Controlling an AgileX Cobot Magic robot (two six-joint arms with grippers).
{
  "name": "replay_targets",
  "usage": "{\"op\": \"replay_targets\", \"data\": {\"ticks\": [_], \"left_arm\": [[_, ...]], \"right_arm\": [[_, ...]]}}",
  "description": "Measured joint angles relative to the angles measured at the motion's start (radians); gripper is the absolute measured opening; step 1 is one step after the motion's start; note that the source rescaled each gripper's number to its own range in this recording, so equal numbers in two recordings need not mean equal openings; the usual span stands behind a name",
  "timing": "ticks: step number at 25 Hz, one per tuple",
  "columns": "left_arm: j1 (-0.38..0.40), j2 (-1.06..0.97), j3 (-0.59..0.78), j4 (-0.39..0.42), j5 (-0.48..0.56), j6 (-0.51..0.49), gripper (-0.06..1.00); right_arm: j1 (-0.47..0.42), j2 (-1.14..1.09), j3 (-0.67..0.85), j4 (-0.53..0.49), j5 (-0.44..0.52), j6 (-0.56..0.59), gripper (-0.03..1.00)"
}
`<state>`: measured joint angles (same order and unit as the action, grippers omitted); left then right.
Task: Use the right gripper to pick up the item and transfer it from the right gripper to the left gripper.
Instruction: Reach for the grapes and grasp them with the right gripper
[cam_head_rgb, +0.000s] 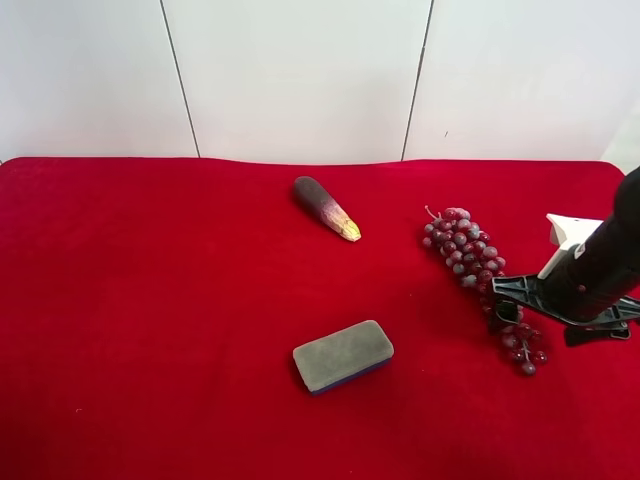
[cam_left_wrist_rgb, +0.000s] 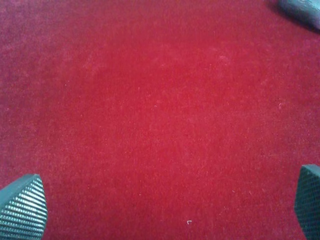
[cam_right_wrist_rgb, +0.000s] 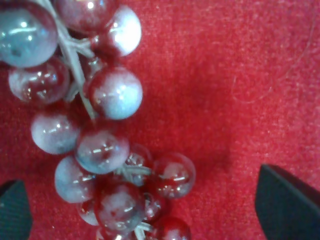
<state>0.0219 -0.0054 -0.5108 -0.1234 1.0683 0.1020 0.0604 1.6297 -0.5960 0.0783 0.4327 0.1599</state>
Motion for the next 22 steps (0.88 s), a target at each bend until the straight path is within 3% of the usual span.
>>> {"op": "replay_targets", "data": {"ticks": [17, 22], "left_arm": [[0.000, 0.000, 0.000, 0.000, 0.000, 0.000, 1.00], [0.000, 0.000, 0.000, 0.000, 0.000, 0.000, 1.00]], "right_arm": [[0.000, 0.008, -0.001, 0.000, -0.051, 0.000, 0.83], [0.000, 0.084, -0.041, 0.004, -0.027, -0.028, 0.83]]}}
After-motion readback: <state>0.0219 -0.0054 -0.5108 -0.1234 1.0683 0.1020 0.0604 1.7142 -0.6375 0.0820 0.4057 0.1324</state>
